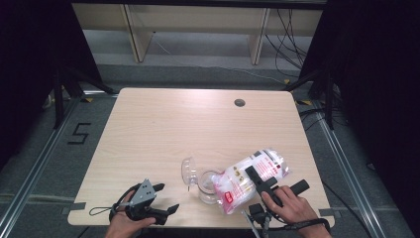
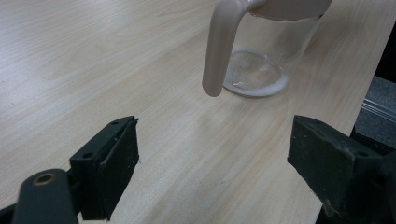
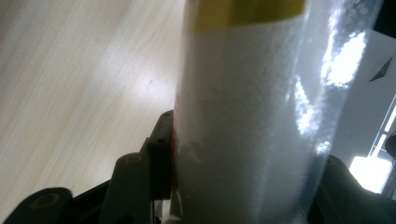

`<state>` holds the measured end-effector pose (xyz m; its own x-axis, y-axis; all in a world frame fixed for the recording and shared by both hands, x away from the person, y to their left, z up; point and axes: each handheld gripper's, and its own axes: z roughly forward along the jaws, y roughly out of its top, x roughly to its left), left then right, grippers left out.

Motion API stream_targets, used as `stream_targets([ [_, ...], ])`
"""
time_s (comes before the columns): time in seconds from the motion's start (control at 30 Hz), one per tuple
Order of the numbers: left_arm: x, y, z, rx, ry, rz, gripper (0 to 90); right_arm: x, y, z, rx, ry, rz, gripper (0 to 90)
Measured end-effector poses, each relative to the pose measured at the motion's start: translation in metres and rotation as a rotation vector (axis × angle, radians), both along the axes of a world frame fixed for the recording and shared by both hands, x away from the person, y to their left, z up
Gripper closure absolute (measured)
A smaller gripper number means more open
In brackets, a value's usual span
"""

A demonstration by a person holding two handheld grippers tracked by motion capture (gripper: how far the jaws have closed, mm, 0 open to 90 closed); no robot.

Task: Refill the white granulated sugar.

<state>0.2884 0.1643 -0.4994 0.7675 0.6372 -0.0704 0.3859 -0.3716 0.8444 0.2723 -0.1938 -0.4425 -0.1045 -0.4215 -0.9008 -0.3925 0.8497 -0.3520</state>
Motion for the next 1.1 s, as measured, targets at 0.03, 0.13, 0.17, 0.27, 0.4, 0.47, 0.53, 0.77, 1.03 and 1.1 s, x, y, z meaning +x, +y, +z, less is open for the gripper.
stream_targets([
  [0.03,-0.0007,-0.0003,0.0003,-0.003,0.003,0.008,15.8,0.0002,0.0002,0.0003,-0.003,0.0,0.001,54.5],
  [0.13,-0.0001,0.0006,0.0005,0.015,-0.002,0.002,15.8,0.0003,0.0006,0.0002,-0.011,-0.003,0.007,54.6],
  [0.17,0.0001,0.0005,0.0003,0.013,-0.002,0.0,15.8,0.0,0.0004,-0.0003,-0.005,-0.002,0.004,54.6],
  [0.27,-0.0007,-0.0011,-0.0004,-0.018,0.005,0.001,15.8,-0.0007,0.0006,-0.0009,0.005,0.001,-0.003,54.7],
  [0.4,-0.001,-0.002,-0.0009,-0.033,0.003,0.004,15.8,-0.0003,0.0009,-0.0005,0.003,-0.005,-0.002,54.7],
  [0.47,-0.0006,-0.0012,-0.0008,-0.017,0.005,0.002,15.8,-0.0003,0.001,-0.0003,0.003,-0.004,-0.002,54.8],
  [0.53,-0.0012,-0.0022,-0.0011,-0.032,0.005,0.004,15.8,0.0002,0.0019,-0.0002,-0.007,-0.009,0.016,54.8],
  [0.77,-0.001,-0.0021,-0.0009,-0.027,0.002,-0.001,15.8,-0.0005,0.0028,-0.0017,-0.003,-0.004,0.012,54.9],
  [1.03,-0.0012,-0.0019,-0.0007,-0.029,0.002,0.0,15.8,-0.0003,0.003,-0.0013,-0.01,-0.009,0.016,55.0],
  [1.1,-0.0013,-0.0018,-0.0007,-0.03,0.003,0.002,15.8,-0.0003,0.0032,-0.001,-0.016,-0.007,0.018,55.0],
])
